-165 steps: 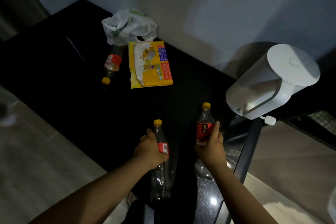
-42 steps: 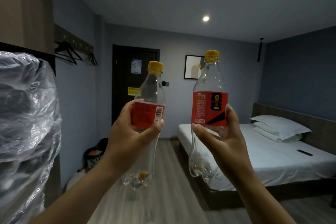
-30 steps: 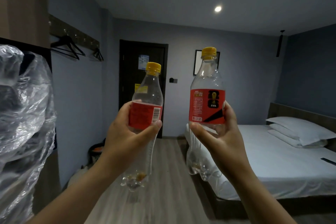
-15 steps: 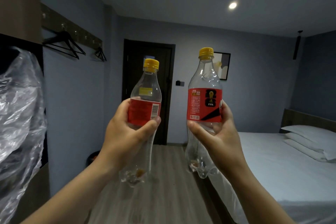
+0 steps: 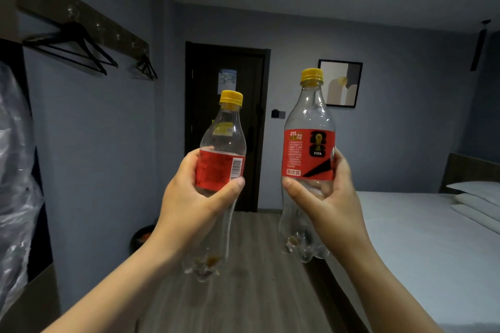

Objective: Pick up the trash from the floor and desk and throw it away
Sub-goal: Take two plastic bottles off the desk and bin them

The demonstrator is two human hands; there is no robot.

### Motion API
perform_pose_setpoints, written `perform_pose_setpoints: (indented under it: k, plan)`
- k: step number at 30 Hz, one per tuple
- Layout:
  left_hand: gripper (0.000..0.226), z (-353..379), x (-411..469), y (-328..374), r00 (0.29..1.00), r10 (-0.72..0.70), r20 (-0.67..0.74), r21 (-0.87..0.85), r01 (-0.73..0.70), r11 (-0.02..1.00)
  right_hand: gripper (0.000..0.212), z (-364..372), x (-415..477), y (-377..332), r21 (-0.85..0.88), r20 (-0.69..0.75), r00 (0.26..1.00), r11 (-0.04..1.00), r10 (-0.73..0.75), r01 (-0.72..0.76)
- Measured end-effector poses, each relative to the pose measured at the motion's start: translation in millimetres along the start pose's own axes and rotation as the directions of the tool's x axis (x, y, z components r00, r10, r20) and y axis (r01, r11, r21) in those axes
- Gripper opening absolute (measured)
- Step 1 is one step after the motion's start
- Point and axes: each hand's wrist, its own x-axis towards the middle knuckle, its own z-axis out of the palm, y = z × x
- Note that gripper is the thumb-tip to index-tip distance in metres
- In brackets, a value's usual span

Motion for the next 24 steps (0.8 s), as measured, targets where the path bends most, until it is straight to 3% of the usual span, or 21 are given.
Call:
perform_pose_setpoints:
  k: [14,24]
  plan:
    - [0.049,84.6,163.6,-141.0,0.997,-0.040,-0.072,0.040,0.043,0.998,0.096,36.5,188.0,168.2,0.089,0.059,0.998,0.996,-0.014,0.008]
    - [0.050,91.7,260.9,-262.9,0.992,-0.088,-0.092,0.061,0.094,0.994,0.096,110.8,283.4,277.6,0.085,0.101,0.995,0.996,0.026,-0.035]
